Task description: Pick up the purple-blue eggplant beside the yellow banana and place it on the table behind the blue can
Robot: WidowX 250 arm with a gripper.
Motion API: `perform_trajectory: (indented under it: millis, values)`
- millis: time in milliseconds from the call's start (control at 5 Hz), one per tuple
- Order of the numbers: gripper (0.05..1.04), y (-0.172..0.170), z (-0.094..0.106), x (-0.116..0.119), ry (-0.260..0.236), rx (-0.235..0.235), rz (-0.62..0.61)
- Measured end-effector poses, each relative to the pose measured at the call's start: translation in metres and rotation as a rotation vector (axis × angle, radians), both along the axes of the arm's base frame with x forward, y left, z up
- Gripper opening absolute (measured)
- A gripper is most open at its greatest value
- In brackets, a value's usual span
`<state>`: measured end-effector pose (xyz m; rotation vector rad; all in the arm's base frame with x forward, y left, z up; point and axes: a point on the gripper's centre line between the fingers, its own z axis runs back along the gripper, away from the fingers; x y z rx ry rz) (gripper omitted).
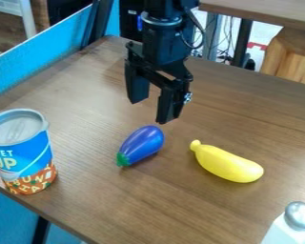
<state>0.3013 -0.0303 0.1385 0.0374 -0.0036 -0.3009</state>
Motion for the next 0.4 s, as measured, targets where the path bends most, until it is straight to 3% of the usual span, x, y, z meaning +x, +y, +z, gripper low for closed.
perform_trajectory:
  millis: [200,400]
  values:
    - [1.0,0.001,-0.008,-0.002,0.027,0.003,0.001]
    - [1.0,0.011,-0.019,-0.002,0.015,0.066,-0.034]
